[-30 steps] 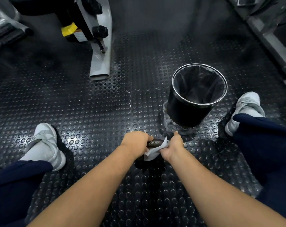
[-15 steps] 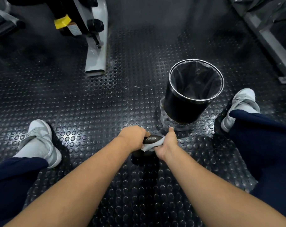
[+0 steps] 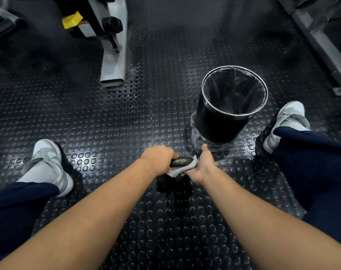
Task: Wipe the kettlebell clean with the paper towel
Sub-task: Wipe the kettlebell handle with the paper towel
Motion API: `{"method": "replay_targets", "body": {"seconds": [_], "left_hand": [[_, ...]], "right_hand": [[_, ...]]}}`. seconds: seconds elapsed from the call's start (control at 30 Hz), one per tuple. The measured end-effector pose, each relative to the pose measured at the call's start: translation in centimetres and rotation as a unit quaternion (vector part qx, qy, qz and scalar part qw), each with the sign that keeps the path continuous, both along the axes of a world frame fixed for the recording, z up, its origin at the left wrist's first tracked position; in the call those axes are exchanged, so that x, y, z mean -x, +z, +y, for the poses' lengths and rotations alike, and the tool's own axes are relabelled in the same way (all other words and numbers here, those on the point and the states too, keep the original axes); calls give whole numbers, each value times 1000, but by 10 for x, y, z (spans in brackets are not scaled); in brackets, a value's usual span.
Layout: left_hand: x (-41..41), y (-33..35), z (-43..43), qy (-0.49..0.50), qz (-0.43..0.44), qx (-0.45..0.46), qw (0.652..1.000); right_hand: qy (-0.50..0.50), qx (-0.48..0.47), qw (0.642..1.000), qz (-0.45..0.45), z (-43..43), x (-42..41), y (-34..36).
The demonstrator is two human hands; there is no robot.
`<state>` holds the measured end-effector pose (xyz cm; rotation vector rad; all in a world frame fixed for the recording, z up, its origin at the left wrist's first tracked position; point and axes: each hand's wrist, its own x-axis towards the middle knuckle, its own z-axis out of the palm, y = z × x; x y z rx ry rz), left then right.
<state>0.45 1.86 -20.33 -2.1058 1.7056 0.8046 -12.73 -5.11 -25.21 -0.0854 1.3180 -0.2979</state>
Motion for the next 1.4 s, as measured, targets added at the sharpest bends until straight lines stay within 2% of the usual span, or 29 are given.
{"method": "replay_targets", "body": {"seconds": [0.1, 0.27, 0.47, 0.77, 0.9, 1.07, 1.3, 1.4], "left_hand": [[0, 1, -1, 3, 2, -10, 1000], [1, 2, -1, -9, -9, -2, 1000], [2, -2, -2, -6, -13, -9, 1000], [0, -6, 0, -4, -13, 10, 1000], [1, -7, -1, 0, -11, 12, 1000], [4, -9, -3, 5, -11, 16, 1000], [4, -6, -2, 3, -17, 18, 1000], [4, -4, -3, 2, -13, 13, 1000]], "right_hand": [[37, -7, 999, -21, 3, 3, -2], [6, -45, 996, -72, -14, 13, 8], [7, -13, 1000, -21, 1, 4, -4], [-9, -38, 998, -55, -15, 6, 4], [28, 3, 999, -25, -8, 6, -6], [17, 19, 1000, -7, 3, 2, -25], [4, 1, 1000, -17, -4, -8, 10], [20, 26, 999, 0, 6, -8, 7]]}}
